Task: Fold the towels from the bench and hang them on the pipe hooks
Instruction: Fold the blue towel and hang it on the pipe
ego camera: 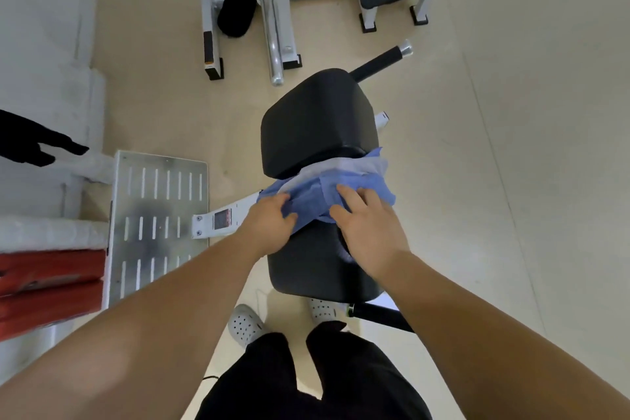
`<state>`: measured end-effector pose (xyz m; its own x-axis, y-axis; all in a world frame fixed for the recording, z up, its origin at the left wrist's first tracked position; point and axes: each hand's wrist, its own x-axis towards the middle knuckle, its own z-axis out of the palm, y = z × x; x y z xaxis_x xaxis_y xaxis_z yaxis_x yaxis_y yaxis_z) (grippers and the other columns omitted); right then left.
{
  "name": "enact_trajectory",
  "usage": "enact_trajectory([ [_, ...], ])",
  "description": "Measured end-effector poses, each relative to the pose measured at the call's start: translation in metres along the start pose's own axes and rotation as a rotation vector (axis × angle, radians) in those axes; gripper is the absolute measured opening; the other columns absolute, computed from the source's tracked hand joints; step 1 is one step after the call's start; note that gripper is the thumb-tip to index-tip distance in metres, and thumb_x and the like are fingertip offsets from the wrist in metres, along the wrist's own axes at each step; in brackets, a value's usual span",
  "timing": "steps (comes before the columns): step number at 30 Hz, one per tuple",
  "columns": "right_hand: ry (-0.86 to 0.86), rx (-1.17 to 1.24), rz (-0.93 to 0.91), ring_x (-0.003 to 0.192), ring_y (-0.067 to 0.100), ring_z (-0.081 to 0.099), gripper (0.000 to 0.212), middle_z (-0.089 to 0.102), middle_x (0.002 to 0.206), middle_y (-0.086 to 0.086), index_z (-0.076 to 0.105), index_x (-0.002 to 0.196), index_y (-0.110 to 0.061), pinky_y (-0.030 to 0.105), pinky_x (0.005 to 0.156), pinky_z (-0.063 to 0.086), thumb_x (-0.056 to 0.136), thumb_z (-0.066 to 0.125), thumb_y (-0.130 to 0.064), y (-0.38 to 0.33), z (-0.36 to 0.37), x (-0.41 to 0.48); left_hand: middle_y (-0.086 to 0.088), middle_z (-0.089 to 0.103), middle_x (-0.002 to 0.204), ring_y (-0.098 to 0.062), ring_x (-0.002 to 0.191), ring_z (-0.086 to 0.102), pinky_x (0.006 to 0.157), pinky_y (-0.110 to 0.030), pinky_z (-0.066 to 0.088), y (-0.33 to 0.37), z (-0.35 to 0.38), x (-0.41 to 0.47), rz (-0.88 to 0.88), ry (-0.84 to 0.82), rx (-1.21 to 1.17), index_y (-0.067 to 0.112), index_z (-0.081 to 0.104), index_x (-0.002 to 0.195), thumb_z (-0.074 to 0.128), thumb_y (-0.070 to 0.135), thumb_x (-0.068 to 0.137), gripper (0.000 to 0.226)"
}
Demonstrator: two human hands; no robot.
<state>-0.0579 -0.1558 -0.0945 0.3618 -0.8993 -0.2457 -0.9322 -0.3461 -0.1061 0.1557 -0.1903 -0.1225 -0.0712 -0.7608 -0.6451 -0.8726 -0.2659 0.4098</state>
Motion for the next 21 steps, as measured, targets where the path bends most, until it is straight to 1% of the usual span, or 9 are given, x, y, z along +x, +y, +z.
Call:
enact_trajectory([
  [2, 0.016, -0.005, 0.024, 0.089, 0.04, 0.062, 0.035, 0.063, 0.129, 0.015, 0.072, 0.098, -0.015, 0.048, 0.07, 0.056, 0.066, 0.084, -0.01, -0.001, -0.004, 0.001, -0.014, 0.054, 0.139, -0.036, 0.118, 0.056, 0.101, -0.045, 0.048, -0.001, 0.004, 0.003, -0.021, 0.022, 0.026, 0.026, 0.043, 0.15, 0.05, 0.033, 0.098, 0.052],
  [3, 0.023, -0.011, 0.035, 0.087, 0.039, 0.062, 0.033, 0.064, 0.127, 0.014, 0.072, 0.097, -0.015, 0.047, 0.07, 0.055, 0.067, 0.084, -0.012, -0.002, -0.006, 0.001, -0.014, 0.048, 0.142, -0.037, 0.121, 0.053, 0.103, -0.046, 0.046, 0.001, 0.004, 0.003, -0.02, 0.037, 0.046, 0.027, 0.04, 0.151, 0.05, 0.033, 0.099, 0.054],
  [6, 0.059, -0.046, 0.041, 0.09, 0.036, 0.062, 0.027, 0.063, 0.125, 0.011, 0.071, 0.101, -0.015, 0.046, 0.073, 0.053, 0.076, 0.081, -0.021, -0.006, -0.006, -0.004, -0.009, 0.031, 0.154, -0.035, 0.132, 0.043, 0.112, -0.049, 0.039, 0.004, 0.003, 0.003, 0.041, 0.034, 0.037, 0.03, 0.032, 0.155, 0.053, 0.029, 0.099, 0.06],
  [8, 0.087, -0.056, 0.054, 0.092, 0.033, 0.062, 0.026, 0.064, 0.121, 0.009, 0.071, 0.103, -0.016, 0.043, 0.074, 0.052, 0.081, 0.078, -0.029, -0.006, -0.007, -0.012, -0.009, 0.039, 0.15, -0.035, 0.132, 0.044, 0.111, -0.05, 0.04, 0.007, 0.002, 0.003, 0.094, 0.015, 0.038, 0.029, 0.041, 0.149, 0.054, 0.028, 0.098, 0.053],
  [11, 0.12, -0.047, 0.084, 0.094, 0.032, 0.061, 0.025, 0.064, 0.115, 0.007, 0.071, 0.099, -0.017, 0.041, 0.072, 0.051, 0.084, 0.074, -0.036, -0.002, -0.01, -0.025, -0.007, 0.058, 0.124, -0.032, 0.111, 0.058, 0.096, -0.045, 0.049, 0.013, 0.0, -0.006, 0.134, 0.032, 0.016, 0.023, 0.058, 0.131, 0.059, 0.03, 0.094, 0.037],
  [13, 0.126, -0.03, 0.106, 0.096, 0.032, 0.061, 0.024, 0.064, 0.114, 0.006, 0.071, 0.097, -0.016, 0.042, 0.073, 0.051, 0.084, 0.073, -0.035, 0.0, -0.011, -0.033, -0.002, 0.055, 0.109, -0.03, 0.103, 0.059, 0.091, -0.043, 0.05, 0.016, 0.0, -0.016, 0.173, 0.063, 0.003, 0.02, 0.061, 0.123, 0.066, 0.032, 0.092, 0.033],
  [15, 0.128, -0.016, 0.116, 0.096, 0.033, 0.061, 0.023, 0.064, 0.113, 0.006, 0.072, 0.096, -0.015, 0.042, 0.074, 0.052, 0.085, 0.072, -0.035, 0.0, -0.009, -0.039, 0.002, 0.05, 0.108, -0.026, 0.102, 0.057, 0.091, -0.041, 0.049, 0.018, 0.003, -0.024, 0.222, 0.091, -0.019, 0.023, 0.062, 0.118, 0.071, 0.037, 0.088, 0.035],
  [18, 0.092, 0.008, 0.117, 0.094, 0.032, 0.063, 0.024, 0.066, 0.108, 0.006, 0.073, 0.094, -0.014, 0.042, 0.075, 0.052, 0.085, 0.071, -0.036, -0.004, -0.005, -0.05, 0.004, 0.051, 0.115, -0.022, 0.103, 0.056, 0.091, -0.041, 0.05, 0.021, 0.009, -0.035, 0.275, 0.157, -0.047, 0.032, 0.059, 0.114, 0.078, 0.044, 0.079, 0.042],
  [21, 0.024, 0.066, 0.142, 0.09, 0.028, 0.065, 0.026, 0.066, 0.102, 0.003, 0.074, 0.097, -0.016, 0.037, 0.074, 0.049, 0.088, 0.067, -0.039, -0.008, -0.001, -0.06, 0.001, 0.056, 0.114, -0.024, 0.103, 0.057, 0.092, -0.041, 0.049, 0.025, 0.019, -0.038, 0.299, 0.199, -0.008, 0.026, 0.064, 0.111, 0.081, 0.041, 0.077, 0.041],
])
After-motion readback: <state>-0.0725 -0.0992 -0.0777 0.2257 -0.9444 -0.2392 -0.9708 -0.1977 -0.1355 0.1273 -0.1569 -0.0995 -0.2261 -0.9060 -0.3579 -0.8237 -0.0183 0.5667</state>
